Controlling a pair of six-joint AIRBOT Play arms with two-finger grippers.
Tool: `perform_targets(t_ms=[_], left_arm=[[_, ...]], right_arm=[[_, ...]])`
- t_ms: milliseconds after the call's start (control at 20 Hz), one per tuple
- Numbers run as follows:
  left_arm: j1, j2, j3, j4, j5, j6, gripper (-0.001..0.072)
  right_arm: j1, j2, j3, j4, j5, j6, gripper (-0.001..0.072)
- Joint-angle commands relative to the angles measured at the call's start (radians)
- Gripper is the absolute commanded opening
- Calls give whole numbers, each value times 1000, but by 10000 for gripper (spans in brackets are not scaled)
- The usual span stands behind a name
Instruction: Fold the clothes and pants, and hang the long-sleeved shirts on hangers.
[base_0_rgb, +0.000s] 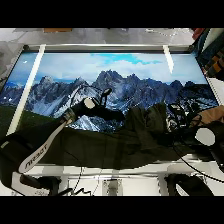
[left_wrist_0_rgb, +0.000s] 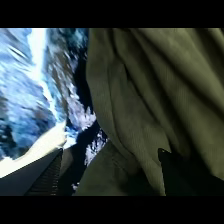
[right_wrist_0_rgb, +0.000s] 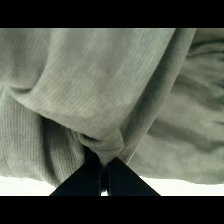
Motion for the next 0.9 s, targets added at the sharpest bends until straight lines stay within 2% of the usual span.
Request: perform_targets(t_ms=[0, 300, 350, 400, 500, 550, 700, 850], left_arm=[[-26, -45, 1, -36, -27, 5, 706], [-81, -66, 1, -43, 16, 16, 676], [-93, -66, 1, -43, 37, 24, 579], [-106, -66, 2, -44, 74, 23, 428], [-123, -66, 1, -42, 175, 24, 186], [-122, -66, 2, -42, 221, 26, 12], [-81, -46, 14, -16, 261, 27, 15], [2, 42, 53, 100, 243, 27, 15]], right_arm=[[1, 21, -15, 0, -74, 11, 34], [1, 21, -15, 0, -99, 11, 34], [1, 20, -15, 0, -99, 11, 34], [1, 21, -15, 0, -99, 11, 34], [1, 21, -15, 0, -99, 11, 34], [1, 21, -15, 0, -99, 11, 34], [1, 20, -15, -2, -99, 11, 34], [1, 21, -15, -6, -167, 11, 35]])
